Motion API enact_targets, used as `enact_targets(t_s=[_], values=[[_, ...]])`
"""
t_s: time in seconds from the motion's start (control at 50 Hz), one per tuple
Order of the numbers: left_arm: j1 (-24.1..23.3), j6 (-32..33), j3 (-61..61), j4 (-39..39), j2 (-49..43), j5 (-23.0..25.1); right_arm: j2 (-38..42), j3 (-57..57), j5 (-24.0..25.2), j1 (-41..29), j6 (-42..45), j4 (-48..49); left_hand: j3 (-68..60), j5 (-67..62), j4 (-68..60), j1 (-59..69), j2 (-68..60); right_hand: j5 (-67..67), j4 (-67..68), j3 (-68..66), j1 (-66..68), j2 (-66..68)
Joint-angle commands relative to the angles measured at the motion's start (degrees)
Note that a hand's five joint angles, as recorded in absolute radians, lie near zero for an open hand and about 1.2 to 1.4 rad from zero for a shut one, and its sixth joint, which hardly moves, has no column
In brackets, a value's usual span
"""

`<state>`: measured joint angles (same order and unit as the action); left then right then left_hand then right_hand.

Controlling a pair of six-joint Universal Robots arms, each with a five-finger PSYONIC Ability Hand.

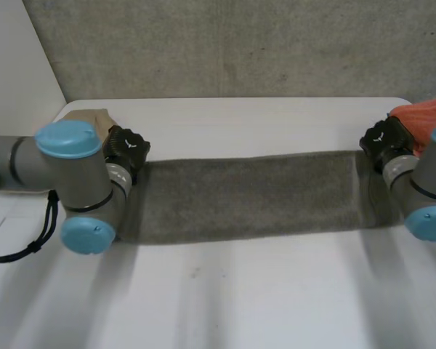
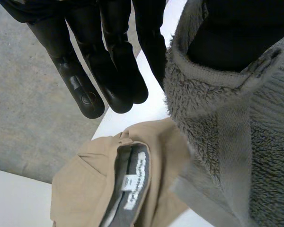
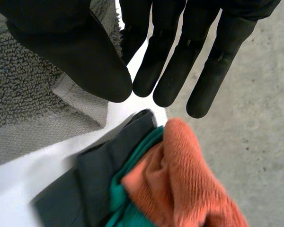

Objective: Fold the laundry.

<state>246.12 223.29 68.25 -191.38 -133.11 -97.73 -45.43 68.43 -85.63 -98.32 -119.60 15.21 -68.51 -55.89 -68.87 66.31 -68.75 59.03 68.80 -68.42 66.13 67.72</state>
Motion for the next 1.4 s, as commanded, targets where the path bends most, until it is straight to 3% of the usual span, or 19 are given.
enact_targets(t_s=[0.02, 0.04, 0.06, 0.08, 0.1, 0.12, 0.26, 0.36, 0.54, 0.68, 0.78, 1.0, 1.2, 1.4], values=[[0.8, 1.8, -5.9, -5.7, -5.5, 0.1, 7.6, -7.7, -0.7, -1.7, -0.5, 8.9, -0.2, -2.8, 0.2, 2.4, 0.1, -4.0, -3.7, 3.3, -1.1, -2.7], [0.8, 2.0, -5.9, -7.0, -5.5, -0.1, 7.9, -7.7, -0.8, -1.9, -1.0, 9.8, 23.4, 20.8, 23.8, -21.2, 23.6, -29.4, -29.2, 28.8, -26.5, -28.1], [0.5, 2.1, -5.5, -8.7, -5.4, 0.0, 8.4, -7.7, -1.2, -2.5, -2.2, 10.9, 58.5, 55.9, 58.9, -56.3, 58.7, -59.0, -58.8, 58.4, -56.1, -57.7], [0.2, 2.1, -5.2, -9.5, -5.2, 0.2, 8.4, -7.6, -1.4, -2.7, -2.8, 11.1, 49.8, 47.2, 50.2, -47.6, 50.1, -59.0, -58.8, 58.4, -56.1, -57.7], [0.0, 2.1, -4.8, -10.3, -5.1, 0.2, 8.3, -7.4, -1.6, -2.8, -3.6, 11.1, 50.0, 47.4, 50.4, -47.9, 50.3, -59.0, -58.8, 58.4, -56.1, -57.7], [-0.1, 2.0, -4.4, -10.8, -5.1, 0.1, 7.5, -6.5, -2.1, -3.4, -5.1, 10.7, 58.5, 55.9, 58.9, -56.3, 58.7, -59.0, -58.8, 58.4, -56.1, -57.7], [-1.4, 1.2, 1.3, -11.6, 0.5, -0.2, -2.8, 1.5, -1.4, -2.3, -13.5, 4.8, 58.5, 55.9, 58.9, -56.3, 58.7, -59.0, -58.8, 58.4, -56.1, -57.7], [-1.8, 0.1, 8.0, -11.3, 6.8, -0.2, -10.7, 7.9, 4.6, -0.4, -18.1, -6.0, 58.5, 55.9, 58.9, -56.3, 58.7, -59.0, -58.8, 58.4, -56.1, -57.7], [-1.3, -8.1, 18.4, -11.6, 16.3, 1.6, -13.2, 13.0, 15.1, 9.9, -18.1, -21.4, 58.5, 55.9, 58.9, -56.3, 58.7, -50.4, -50.1, 49.8, -47.5, -49.1], [1.9, -8.6, 15.7, -11.3, 10.9, 5.0, -13.2, 15.6, 15.7, 10.7, -18.5, -18.8, 58.5, 55.9, 58.9, -56.3, 58.7, -50.2, -50.0, 49.6, -47.3, -48.9], [4.1, -6.8, 11.6, -11.0, 5.2, 4.9, -13.2, 16.6, 15.6, 10.7, -18.5, -16.3, 58.5, 55.9, 58.9, -56.3, 58.7, -50.0, -49.8, 49.4, -47.1, -48.7], [7.8, -1.7, 9.1, -12.3, 3.4, 5.1, -13.3, 17.3, 16.5, 10.7, -18.3, -15.7, 58.5, 55.9, 58.9, -56.3, 58.7, -48.0, -47.8, 47.4, -45.1, -46.7], [7.7, -3.2, 12.1, -11.7, 7.6, 4.7, -13.3, 18.0, 16.5, 10.7, -18.1, -14.9, 58.5, 55.9, 58.9, -56.3, 58.7, -43.1, -42.9, 42.5, -40.2, -41.8], [4.8, -13.6, 20.5, -11.8, 17.6, 5.0, -9.2, 16.5, 16.5, 10.8, -16.5, -9.8, 58.5, 55.9, 58.9, -56.3, 58.7, -36.9, -36.7, 36.3, -34.0, -35.6]])
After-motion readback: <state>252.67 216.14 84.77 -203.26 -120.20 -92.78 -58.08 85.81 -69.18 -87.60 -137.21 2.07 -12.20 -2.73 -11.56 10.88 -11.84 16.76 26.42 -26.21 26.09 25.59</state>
